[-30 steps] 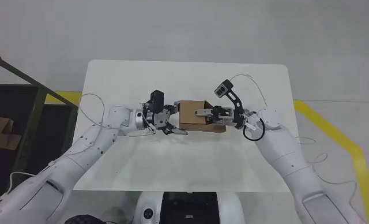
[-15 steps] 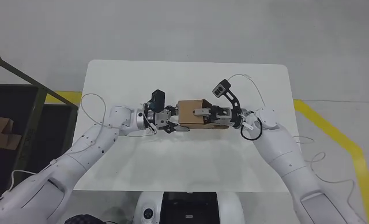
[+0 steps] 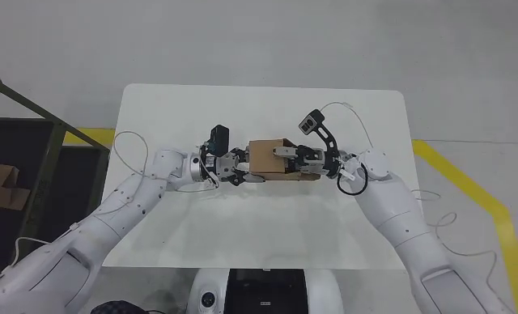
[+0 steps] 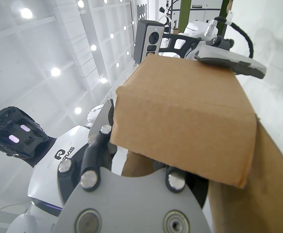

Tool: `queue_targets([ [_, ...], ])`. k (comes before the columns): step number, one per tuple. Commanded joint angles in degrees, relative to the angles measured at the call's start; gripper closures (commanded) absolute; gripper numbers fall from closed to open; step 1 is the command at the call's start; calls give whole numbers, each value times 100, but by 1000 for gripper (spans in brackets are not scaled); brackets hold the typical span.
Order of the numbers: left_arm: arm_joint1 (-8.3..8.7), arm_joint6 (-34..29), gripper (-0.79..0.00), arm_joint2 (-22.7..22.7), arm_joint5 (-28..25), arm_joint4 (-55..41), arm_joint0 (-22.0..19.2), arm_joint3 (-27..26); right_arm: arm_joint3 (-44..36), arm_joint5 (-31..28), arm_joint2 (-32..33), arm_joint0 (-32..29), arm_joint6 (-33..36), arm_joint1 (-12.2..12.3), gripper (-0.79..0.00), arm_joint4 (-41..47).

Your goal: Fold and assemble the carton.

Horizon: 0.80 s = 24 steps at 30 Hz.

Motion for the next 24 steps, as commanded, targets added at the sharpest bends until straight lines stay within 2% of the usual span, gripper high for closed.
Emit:
queue_targets([
  [1,6,39,-456,10,0,-6,3,14,28,-17,68,11,-31,12,-326,-20],
  [8,29,165,-446,0,0,-48,23,67,54,-142,432,23,-160,116,-336,-311],
  [13,49,227,-468,-51,0,-51,40,164,-8,-359,1023,-69,-361,285,-348,-546],
  [17,55,255,-465,-95,0,-85,57,259,-312,-586,1483,-326,-520,450,-363,-1066],
  [20,53,279,-459,-132,0,-93,56,311,-698,-747,1759,-639,-632,556,-339,-1471],
  [21,51,284,-453,-142,0,-91,55,320,-858,-804,1836,-748,-680,589,-292,-1654],
  [22,48,287,-449,-152,0,-88,55,332,-1030,-844,1904,-870,-719,619,-194,-1809],
  [23,45,285,-446,-161,0,-85,52,341,-1231,-891,1963,-992,-720,648,0,-1970],
  [24,40,284,-449,-171,0,-83,48,353,-1414,-921,2021,-1113,-739,677,0,-2140],
])
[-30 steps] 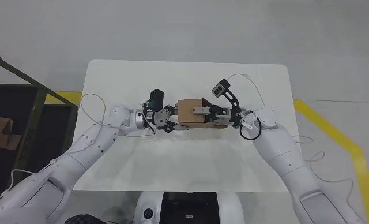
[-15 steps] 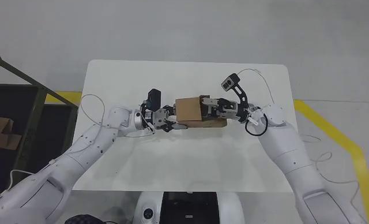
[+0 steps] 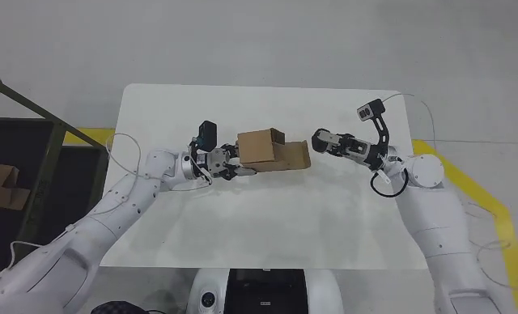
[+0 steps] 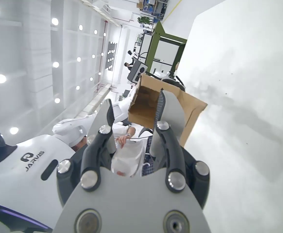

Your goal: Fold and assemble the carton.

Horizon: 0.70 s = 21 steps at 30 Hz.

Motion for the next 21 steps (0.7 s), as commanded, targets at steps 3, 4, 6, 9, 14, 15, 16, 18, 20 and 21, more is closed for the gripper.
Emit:
queue_targets([
  [3,-25,-18,-449,-36,0,22,-5,35,-843,-39,110,-512,-28,97,0,-745],
  [4,-33,-27,-459,-44,0,37,-8,38,-1036,-35,82,-611,0,112,0,-918],
  [6,-49,-36,-499,-60,0,48,-2,40,-1308,5,43,-771,-76,130,0,-1142],
  [9,-73,-52,-502,-75,0,87,12,18,-1529,131,-69,-846,-205,136,0,-1332],
  [14,-101,-87,-468,-92,0,151,66,-50,-1517,305,-309,-684,-565,106,0,-1519],
  [15,-104,-86,-465,-101,0,161,79,-65,-1512,316,-354,-647,-620,98,0,-1507],
  [16,-105,-88,-459,-112,0,184,88,-87,-1500,331,-399,-602,-659,91,0,-1492],
  [18,-105,-84,-453,-131,0,212,116,-124,-1463,356,-483,-506,-743,78,0,-1514],
  [20,-103,-83,-446,-141,0,232,140,-167,-1440,375,-572,-421,-798,66,0,-1554],
  [21,-101,-89,-443,-143,0,251,148,-191,-1429,385,-615,-381,-813,60,0,-1561],
])
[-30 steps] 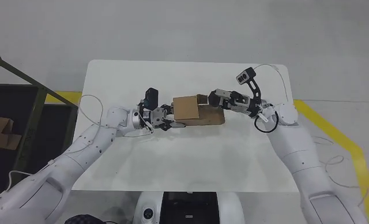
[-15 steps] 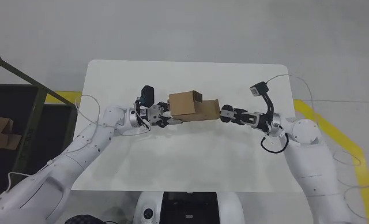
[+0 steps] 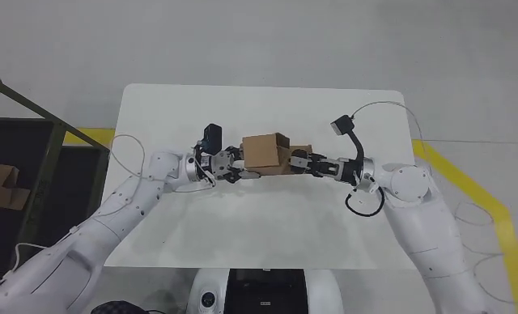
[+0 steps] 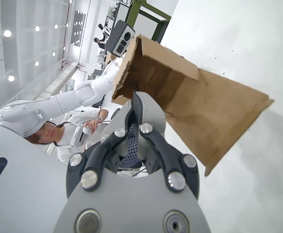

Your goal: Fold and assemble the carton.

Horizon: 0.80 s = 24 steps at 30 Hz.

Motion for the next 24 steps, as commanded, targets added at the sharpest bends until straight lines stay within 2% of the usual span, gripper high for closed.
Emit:
queue_targets([
  [1,4,-4,-431,-6,0,32,23,-50,26,21,-94,88,-26,-12,0,-22],
  [6,16,3,-406,-3,0,63,66,-152,116,66,-354,267,-43,-47,0,-58],
  [11,32,24,-483,-9,0,91,83,-212,207,107,-615,407,2,-85,0,-24],
  [17,41,49,-459,9,0,109,96,-249,361,119,-787,559,83,-111,0,85],
  [24,52,109,-425,28,0,113,96,-252,413,-29,-350,510,101,-3,0,126],
])
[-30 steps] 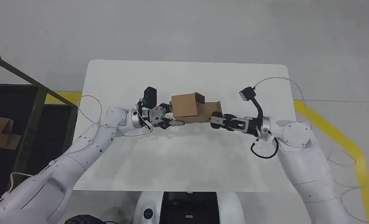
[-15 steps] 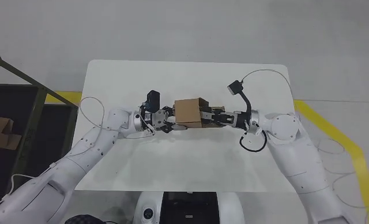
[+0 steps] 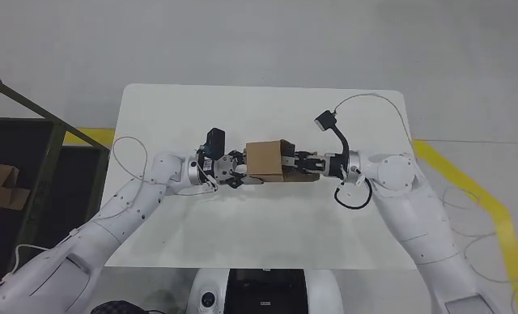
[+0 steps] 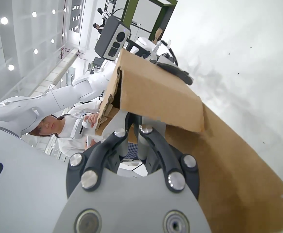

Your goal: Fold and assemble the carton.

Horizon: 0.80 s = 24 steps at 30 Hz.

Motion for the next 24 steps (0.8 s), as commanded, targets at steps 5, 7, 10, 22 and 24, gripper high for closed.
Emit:
queue_targets([
  [5,23,73,-428,-4,0,43,14,-7,-258,-193,691,-263,-30,165,0,-102],
  [7,31,99,-428,-7,0,56,23,-10,-391,-223,886,-357,-129,207,0,-166],
  [10,41,131,-425,-15,0,103,41,-27,-500,-139,1012,-396,-325,232,0,-187],
  [22,36,166,-440,-65,0,223,97,-102,-802,108,372,-273,-544,199,0,-1141],
  [24,28,175,-437,-72,0,232,101,-111,-862,83,319,-317,-449,206,0,-1127],
])
